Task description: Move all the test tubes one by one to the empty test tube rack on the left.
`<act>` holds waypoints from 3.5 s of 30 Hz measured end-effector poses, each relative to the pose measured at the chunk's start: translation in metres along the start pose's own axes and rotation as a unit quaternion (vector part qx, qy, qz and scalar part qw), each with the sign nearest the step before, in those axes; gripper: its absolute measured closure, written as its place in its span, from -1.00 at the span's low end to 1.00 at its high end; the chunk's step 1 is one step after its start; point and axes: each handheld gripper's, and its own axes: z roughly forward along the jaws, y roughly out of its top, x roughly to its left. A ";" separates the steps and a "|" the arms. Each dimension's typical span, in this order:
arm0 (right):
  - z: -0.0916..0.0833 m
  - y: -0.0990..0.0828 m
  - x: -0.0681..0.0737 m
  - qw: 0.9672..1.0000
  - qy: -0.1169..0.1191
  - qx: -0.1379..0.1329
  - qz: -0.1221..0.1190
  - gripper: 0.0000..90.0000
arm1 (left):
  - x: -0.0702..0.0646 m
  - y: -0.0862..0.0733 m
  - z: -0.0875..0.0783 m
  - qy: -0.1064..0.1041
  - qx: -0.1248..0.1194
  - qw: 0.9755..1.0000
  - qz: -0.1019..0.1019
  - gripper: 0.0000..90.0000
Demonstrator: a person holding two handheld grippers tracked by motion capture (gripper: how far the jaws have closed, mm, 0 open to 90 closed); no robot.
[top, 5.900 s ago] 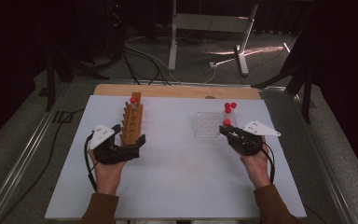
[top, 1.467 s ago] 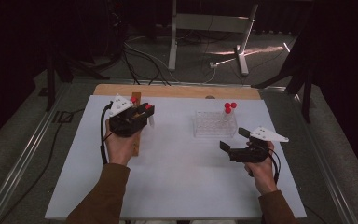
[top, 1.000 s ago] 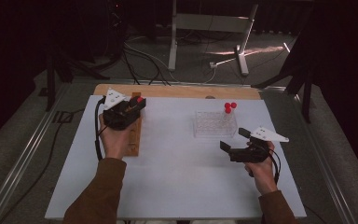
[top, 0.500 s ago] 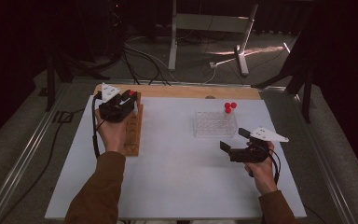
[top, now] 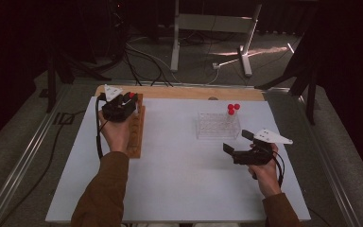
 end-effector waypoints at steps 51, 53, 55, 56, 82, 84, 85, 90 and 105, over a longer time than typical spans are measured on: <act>0.000 -0.002 -0.002 1.000 -0.009 0.001 0.004 -1.00 | 0.005 -0.023 -0.029 -0.057 0.021 0.997 -0.037 -0.96; 0.000 -0.002 -0.002 1.000 -0.009 0.000 0.005 -1.00 | 0.006 -0.027 -0.035 -0.069 0.012 0.997 -0.037 -0.97; 0.000 -0.002 -0.002 1.000 -0.010 -0.001 0.006 -1.00 | 0.005 -0.030 -0.042 -0.072 0.007 0.997 -0.030 -0.99; 0.000 -0.002 -0.002 1.000 -0.010 -0.001 0.006 -1.00 | 0.005 -0.032 -0.045 -0.075 0.004 0.997 -0.027 -0.99; 0.027 0.019 -0.012 0.998 -0.055 0.011 -0.003 -1.00 | 0.010 -0.078 -0.088 -0.075 -0.007 0.997 -0.010 -0.99; 0.031 0.021 -0.015 0.998 -0.064 0.009 0.000 -1.00 | 0.012 -0.078 -0.089 -0.075 -0.011 0.997 -0.014 -0.99; 0.033 0.022 -0.017 0.998 -0.067 0.007 0.002 -1.00 | 0.012 -0.078 -0.089 -0.075 -0.013 0.997 -0.016 -0.99; 0.044 0.022 -0.026 0.996 -0.088 0.015 0.013 -0.97 | 0.012 -0.078 -0.091 -0.077 -0.019 0.997 -0.021 -0.99; 0.077 0.013 -0.039 0.987 -0.159 0.035 -0.001 0.04 | 0.013 -0.077 -0.095 -0.079 -0.026 0.996 -0.027 -0.99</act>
